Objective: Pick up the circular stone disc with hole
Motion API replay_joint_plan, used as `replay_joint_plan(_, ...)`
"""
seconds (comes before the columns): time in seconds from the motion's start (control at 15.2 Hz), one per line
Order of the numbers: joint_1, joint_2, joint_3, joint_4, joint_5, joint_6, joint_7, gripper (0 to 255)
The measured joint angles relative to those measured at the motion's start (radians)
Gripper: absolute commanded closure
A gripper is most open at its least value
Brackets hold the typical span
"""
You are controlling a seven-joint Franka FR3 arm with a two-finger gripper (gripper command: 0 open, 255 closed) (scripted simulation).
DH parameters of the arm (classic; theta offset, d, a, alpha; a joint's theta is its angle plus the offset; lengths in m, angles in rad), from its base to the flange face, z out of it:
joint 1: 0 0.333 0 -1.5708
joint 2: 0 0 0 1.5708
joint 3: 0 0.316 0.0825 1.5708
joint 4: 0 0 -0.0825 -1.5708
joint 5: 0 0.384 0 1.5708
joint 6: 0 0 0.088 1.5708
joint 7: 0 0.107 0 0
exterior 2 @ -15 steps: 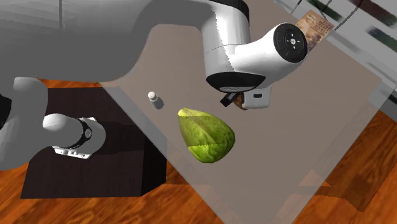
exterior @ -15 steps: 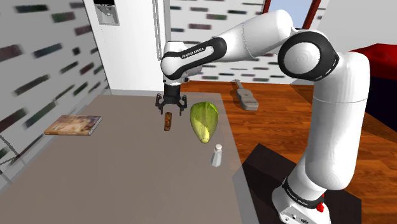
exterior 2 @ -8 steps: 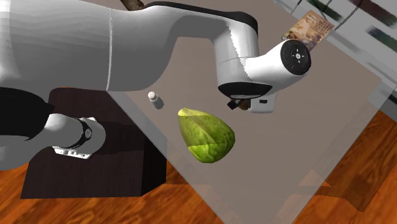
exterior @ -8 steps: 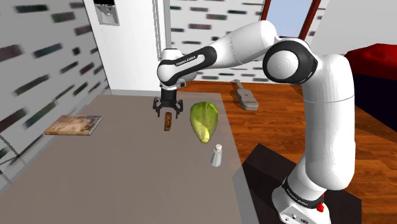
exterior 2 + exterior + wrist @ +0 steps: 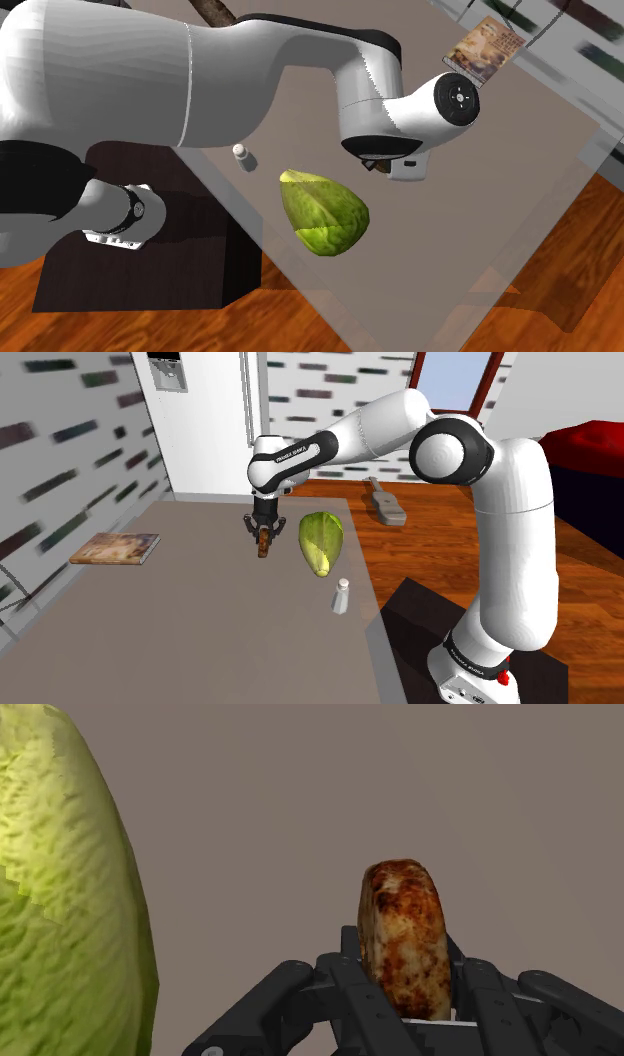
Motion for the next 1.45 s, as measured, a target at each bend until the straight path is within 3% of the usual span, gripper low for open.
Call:
replay_joint_plan(0.46, 0.0, -0.001, 0.0, 0.003, 0.0, -0.004, 0.0, 255)
replay_joint_plan(1.45, -0.004, -0.076, 0.002, 0.08, 0.0, -0.154, 0.02, 255)
